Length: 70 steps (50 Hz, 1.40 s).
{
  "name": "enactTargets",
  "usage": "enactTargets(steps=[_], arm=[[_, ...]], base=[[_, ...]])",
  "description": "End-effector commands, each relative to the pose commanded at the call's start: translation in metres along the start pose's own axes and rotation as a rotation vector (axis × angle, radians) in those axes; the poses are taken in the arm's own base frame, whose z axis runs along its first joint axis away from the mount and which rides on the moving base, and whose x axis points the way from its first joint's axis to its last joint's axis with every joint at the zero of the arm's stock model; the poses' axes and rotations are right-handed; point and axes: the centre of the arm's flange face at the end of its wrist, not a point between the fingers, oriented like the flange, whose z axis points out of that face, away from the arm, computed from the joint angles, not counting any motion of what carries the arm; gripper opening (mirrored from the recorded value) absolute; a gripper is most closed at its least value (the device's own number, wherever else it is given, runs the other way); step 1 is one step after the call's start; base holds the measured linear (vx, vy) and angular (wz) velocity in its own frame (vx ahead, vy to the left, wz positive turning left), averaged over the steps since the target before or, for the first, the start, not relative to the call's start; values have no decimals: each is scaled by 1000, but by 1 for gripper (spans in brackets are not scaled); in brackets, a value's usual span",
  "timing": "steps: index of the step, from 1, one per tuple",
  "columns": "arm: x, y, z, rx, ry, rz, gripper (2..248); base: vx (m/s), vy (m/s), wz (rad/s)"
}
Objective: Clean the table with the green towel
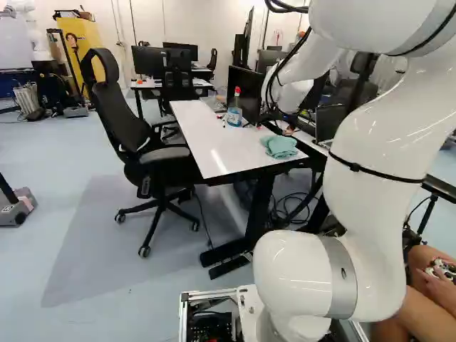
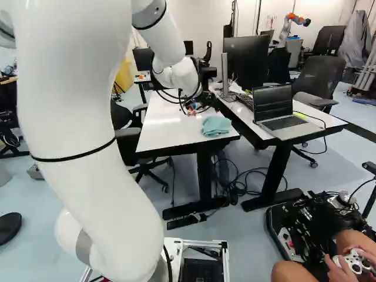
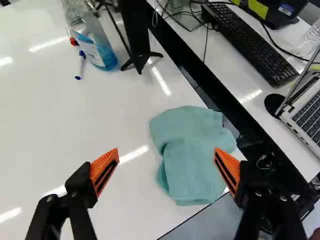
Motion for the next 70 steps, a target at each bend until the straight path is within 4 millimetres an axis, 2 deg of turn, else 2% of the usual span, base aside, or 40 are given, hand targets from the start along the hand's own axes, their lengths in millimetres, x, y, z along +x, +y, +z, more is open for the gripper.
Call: enactTargets(steps=[15,36,49,70], arm=[[-44,-21,-12,31,83,-25,247],[-116,-47,-35,81,208,-59,247],[-158,-56,-49,109,276,-74,247],[-214,-65,-69,148,363,-92,247]], base=[[0,0,0],[0,0,0],[0,0,0],[0,0,0]])
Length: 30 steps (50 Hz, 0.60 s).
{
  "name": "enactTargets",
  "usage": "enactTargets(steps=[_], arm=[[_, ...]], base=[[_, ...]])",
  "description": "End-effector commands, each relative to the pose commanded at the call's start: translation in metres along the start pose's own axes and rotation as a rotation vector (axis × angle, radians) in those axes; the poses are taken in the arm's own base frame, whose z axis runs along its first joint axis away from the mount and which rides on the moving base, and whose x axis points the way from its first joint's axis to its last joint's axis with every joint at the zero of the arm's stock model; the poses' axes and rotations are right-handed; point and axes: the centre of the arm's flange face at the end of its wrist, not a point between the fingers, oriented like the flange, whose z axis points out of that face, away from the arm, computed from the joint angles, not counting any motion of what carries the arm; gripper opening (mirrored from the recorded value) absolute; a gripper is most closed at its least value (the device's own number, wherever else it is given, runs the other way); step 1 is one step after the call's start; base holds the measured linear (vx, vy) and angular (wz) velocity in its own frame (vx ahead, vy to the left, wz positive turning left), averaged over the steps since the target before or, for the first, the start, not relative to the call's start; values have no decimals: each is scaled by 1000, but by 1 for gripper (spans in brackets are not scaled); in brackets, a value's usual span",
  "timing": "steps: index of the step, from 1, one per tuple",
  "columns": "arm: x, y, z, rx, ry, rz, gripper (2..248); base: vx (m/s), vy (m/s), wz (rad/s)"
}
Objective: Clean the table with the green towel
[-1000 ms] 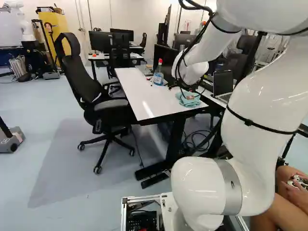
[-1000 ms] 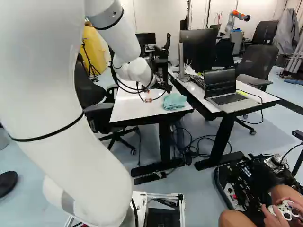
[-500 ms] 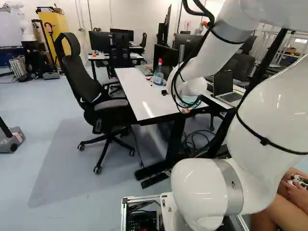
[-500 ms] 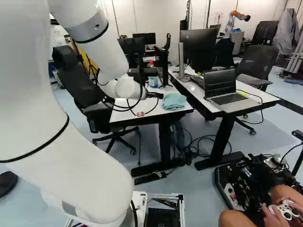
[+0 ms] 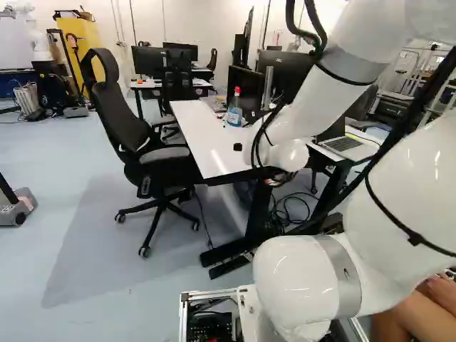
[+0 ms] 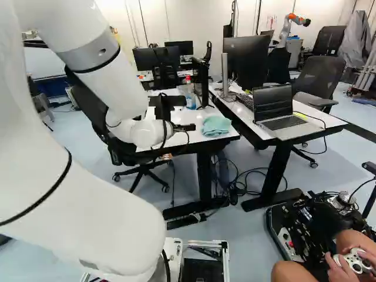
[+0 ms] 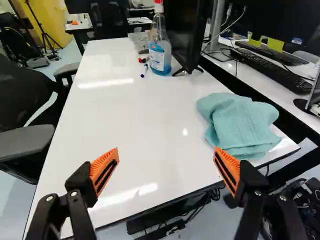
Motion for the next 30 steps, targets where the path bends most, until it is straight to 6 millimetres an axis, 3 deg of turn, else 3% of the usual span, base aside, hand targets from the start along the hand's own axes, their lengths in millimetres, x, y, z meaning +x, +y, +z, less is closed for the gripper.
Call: enactTargets(steps=[30], arm=[[-41,-11,-35,35,79,-13,247]], base=[[0,0,0]])
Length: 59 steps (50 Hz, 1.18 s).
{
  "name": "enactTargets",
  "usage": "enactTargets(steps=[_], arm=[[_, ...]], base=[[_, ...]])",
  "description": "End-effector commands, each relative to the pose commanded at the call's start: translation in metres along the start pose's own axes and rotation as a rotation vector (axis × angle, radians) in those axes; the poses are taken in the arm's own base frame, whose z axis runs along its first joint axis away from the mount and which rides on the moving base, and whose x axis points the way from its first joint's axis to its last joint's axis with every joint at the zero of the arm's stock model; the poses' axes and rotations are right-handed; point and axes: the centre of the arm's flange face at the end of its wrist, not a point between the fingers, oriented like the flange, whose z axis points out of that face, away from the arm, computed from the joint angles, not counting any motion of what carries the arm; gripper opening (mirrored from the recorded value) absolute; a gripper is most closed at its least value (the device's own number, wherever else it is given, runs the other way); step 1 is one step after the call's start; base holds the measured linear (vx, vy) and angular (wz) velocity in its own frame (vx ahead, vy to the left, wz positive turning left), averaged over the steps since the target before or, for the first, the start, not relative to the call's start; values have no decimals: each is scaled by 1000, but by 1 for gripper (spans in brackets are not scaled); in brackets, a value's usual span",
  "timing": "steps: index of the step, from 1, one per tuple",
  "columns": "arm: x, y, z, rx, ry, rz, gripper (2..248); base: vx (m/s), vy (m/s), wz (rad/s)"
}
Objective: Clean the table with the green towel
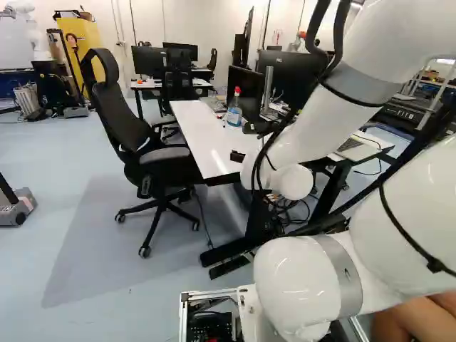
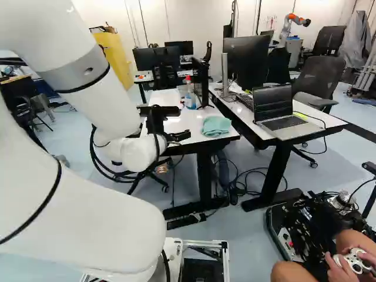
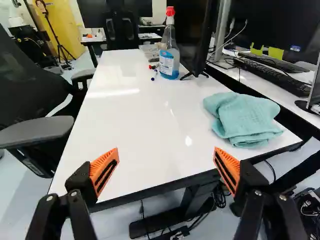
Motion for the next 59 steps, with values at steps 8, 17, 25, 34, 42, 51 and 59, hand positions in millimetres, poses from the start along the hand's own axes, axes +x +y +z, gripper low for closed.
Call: enactTargets(steps=[8,17,25,34,42,51,59], arm=[[-6,-2,-6,5,12,-2,247],[-11,-3,-11,10,22,-3,247],[-13,-4,-13,12,27,-4,247],[-13,-4,-14,12,27,-4,247],[-13,-4,-14,12,27,-4,247],[-13,-4,-14,12,27,-4,247],[-13,-4,-14,12,27,-4,247]], base=[[0,0,0],[0,0,0],[0,0,0],[0,0,0],[0,0,0],[0,0,0],[0,0,0]])
